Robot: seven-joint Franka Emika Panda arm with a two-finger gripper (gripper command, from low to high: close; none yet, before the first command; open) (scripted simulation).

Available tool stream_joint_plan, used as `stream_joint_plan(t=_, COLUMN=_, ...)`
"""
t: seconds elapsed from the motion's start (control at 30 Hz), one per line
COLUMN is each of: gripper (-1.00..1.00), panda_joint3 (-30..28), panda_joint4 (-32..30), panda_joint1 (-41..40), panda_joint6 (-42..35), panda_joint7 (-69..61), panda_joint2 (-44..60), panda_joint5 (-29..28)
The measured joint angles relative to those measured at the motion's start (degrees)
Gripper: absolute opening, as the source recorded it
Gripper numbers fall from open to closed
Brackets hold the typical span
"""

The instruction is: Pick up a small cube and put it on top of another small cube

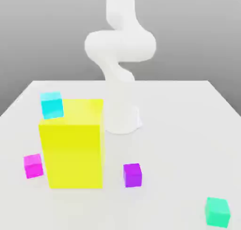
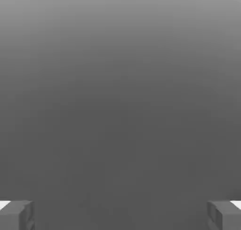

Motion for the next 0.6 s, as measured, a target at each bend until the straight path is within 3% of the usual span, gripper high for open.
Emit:
stream_joint_plan(t=0.33, gripper=0.00, panda_joint3=12.83, panda_joint4=-0.07, panda_joint1=-5.21, panda_joint6=5.28, panda_joint7=16.85, panda_joint2=20.92, panda_joint5=-8.00)
stream_joint_plan(t=0.6, gripper=0.00, panda_joint3=18.60, panda_joint4=-0.04, panda_joint1=-4.49, panda_joint6=9.14, panda_joint7=31.46, panda_joint2=37.78, panda_joint5=-16.18)
